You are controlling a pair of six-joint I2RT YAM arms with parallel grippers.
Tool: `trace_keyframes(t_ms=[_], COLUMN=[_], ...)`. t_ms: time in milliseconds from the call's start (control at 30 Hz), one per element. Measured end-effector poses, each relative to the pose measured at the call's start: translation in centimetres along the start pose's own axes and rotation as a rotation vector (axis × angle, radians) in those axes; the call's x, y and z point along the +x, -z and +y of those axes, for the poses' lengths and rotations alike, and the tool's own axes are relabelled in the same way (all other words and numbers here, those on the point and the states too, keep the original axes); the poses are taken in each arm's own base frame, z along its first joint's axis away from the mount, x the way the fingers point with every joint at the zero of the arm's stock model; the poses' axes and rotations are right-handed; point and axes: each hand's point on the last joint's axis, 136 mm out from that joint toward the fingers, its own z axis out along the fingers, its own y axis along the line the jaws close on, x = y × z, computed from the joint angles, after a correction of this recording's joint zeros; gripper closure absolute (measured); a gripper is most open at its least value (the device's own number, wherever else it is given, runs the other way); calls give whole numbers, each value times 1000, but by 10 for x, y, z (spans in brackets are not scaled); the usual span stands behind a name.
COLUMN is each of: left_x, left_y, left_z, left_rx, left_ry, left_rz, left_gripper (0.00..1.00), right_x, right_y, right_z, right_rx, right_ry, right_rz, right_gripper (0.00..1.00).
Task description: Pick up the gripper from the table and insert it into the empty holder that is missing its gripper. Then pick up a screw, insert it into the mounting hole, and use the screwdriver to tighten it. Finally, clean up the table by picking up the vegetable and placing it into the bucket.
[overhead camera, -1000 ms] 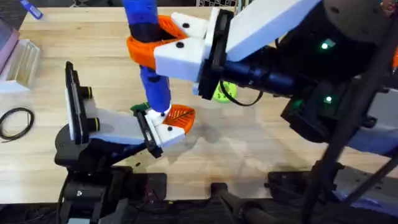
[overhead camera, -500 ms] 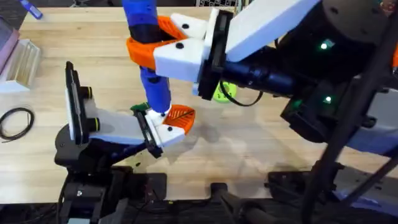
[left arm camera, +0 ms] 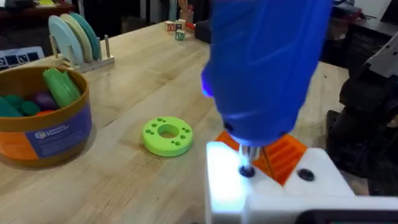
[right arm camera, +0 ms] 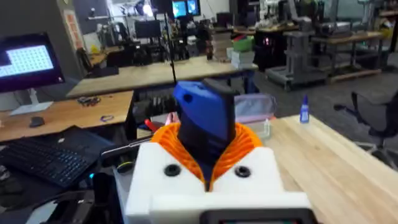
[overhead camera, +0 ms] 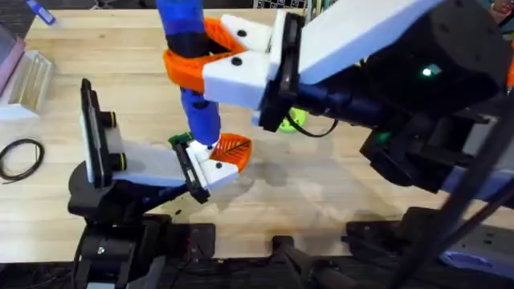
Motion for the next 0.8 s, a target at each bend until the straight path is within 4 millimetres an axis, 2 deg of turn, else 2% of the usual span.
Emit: trace_keyframes(t_ms=[67,167,233,300,367,467,600,700,800], left_x=[-1,1,1,1,1,1,1,1,1], left_y=[0,0,0,0,0,0,0,0,0], left_z=[0,0,0,0,0,0,0,0,0], left_rx=[-2,0,0,0,0,0,0,0,0], left_ry=[5,11,11,11,11,11,11,11,11], left_rz=[3,6,6,6,6,6,6,6,6], left_gripper=[996,996,996,996,996,996,997,996,996], right_x=[-9,-42,-56,-60,-54,-26,40,82,110], right_y=[2,11,18,22,23,28,61,107,161], right_z=[-2,-11,-17,-23,-31,-56,-118,-175,-225], right_rx=[1,31,55,75,98,171,378,566,716], right_ry=[22,73,87,92,90,122,268,460,622], right_rz=[-39,-144,-176,-182,-154,-24,295,573,845], right_gripper=[981,981,981,981,981,981,981,981,981])
